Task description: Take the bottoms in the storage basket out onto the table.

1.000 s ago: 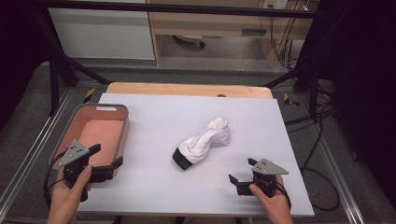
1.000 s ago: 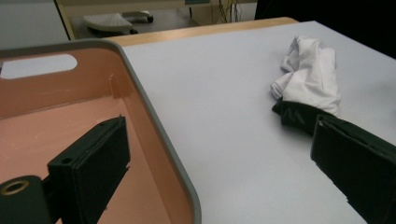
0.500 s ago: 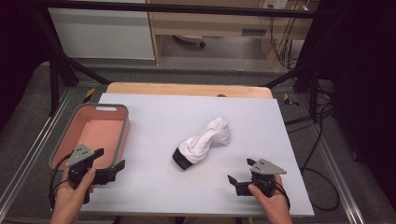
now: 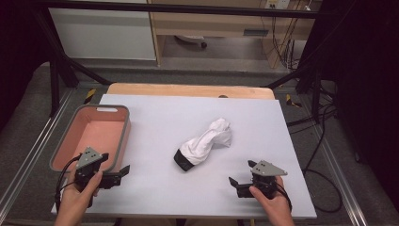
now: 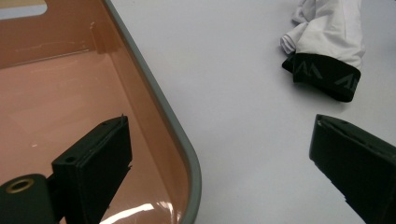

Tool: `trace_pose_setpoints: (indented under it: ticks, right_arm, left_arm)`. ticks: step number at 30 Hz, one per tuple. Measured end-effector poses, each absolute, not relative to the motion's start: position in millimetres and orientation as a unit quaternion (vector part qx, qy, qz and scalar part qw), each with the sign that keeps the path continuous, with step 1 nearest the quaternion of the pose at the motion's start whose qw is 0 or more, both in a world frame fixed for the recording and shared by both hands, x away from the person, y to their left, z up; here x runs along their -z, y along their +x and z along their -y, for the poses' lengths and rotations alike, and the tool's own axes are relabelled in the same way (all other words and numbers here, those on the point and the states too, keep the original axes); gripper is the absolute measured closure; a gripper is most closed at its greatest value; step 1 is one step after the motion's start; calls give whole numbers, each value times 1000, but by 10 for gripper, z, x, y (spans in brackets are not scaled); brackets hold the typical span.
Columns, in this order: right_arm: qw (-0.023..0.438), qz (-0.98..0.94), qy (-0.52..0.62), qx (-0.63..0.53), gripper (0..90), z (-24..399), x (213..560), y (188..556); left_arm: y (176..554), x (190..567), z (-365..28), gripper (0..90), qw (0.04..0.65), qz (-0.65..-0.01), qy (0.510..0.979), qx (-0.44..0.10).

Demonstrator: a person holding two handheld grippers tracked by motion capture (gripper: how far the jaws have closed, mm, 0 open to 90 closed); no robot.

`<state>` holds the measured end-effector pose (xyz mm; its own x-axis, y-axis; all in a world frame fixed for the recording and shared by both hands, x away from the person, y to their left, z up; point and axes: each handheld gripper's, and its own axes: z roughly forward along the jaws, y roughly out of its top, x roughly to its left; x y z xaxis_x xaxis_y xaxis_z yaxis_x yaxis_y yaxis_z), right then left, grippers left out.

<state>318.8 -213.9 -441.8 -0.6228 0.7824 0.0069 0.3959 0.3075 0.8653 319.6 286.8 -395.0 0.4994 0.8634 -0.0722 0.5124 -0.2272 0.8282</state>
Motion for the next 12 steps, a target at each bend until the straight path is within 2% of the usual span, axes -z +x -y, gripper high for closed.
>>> trace_pose_setpoints:
  ticks: [12]
  right_arm:
    - [221, -782, 393, -431, 53, 2133, 4472, 3210]
  left_arm:
    - [3214, 3999, -2880, 60, 404, -466, 761, -201]
